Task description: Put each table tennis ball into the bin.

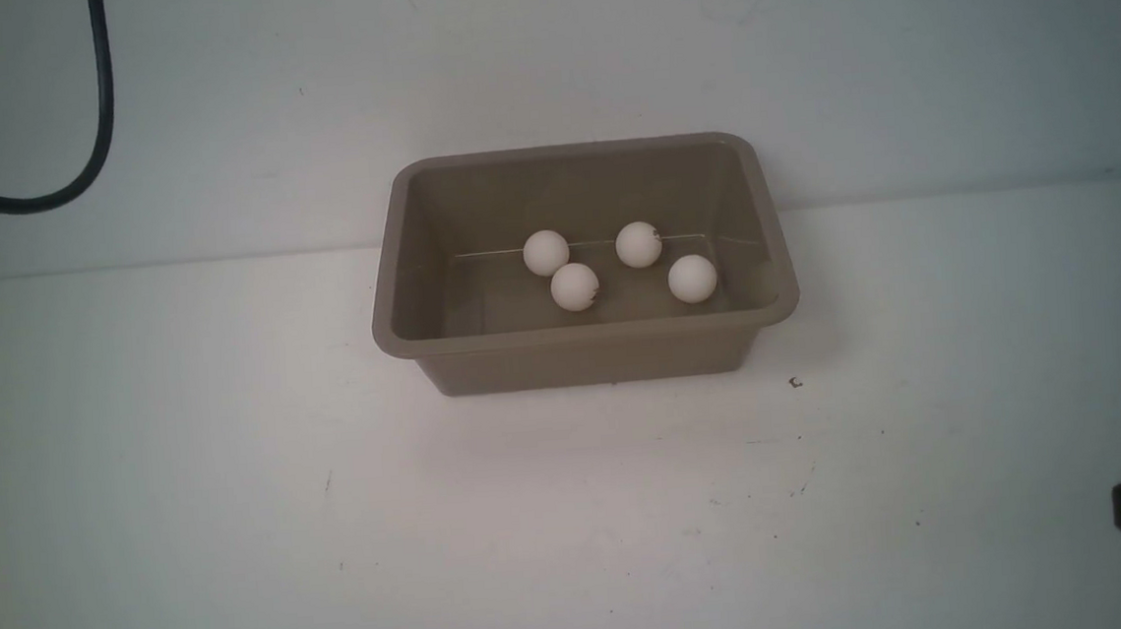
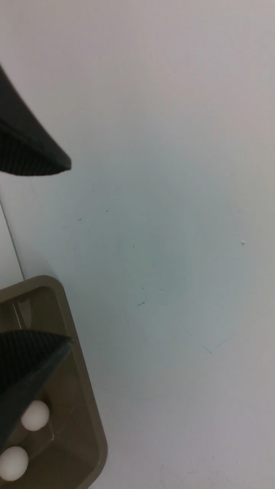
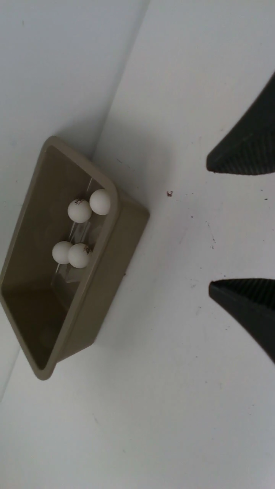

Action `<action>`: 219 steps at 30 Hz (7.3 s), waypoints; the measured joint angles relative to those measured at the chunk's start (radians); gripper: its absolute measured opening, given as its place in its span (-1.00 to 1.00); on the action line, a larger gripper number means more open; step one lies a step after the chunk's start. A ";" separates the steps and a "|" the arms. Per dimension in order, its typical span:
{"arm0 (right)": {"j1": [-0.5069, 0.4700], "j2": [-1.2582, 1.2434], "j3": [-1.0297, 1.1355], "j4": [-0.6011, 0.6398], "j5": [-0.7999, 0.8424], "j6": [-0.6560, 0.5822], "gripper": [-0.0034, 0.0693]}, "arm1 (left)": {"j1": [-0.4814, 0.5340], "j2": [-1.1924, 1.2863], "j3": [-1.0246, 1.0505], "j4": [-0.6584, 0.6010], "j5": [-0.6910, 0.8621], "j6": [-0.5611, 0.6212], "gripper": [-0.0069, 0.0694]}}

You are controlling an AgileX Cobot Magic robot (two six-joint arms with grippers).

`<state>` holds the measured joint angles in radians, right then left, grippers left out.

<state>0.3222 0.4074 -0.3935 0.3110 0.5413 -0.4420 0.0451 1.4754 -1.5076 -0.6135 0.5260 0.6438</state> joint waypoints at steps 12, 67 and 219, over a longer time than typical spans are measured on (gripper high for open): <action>0.000 -0.043 0.090 -0.023 -0.022 0.000 0.02 | 0.000 0.000 0.000 -0.133 -0.003 0.137 0.47; 0.000 -0.043 0.092 -0.027 0.122 0.000 0.01 | -0.117 0.040 0.070 0.136 0.127 -0.032 0.47; 0.000 -0.043 0.092 -0.027 0.126 0.001 0.01 | -0.057 -1.486 1.533 0.594 -0.138 -0.674 0.47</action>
<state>0.3225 0.3647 -0.3019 0.2836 0.6669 -0.4411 -0.0119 -0.0105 0.0254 -0.0191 0.3882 -0.0305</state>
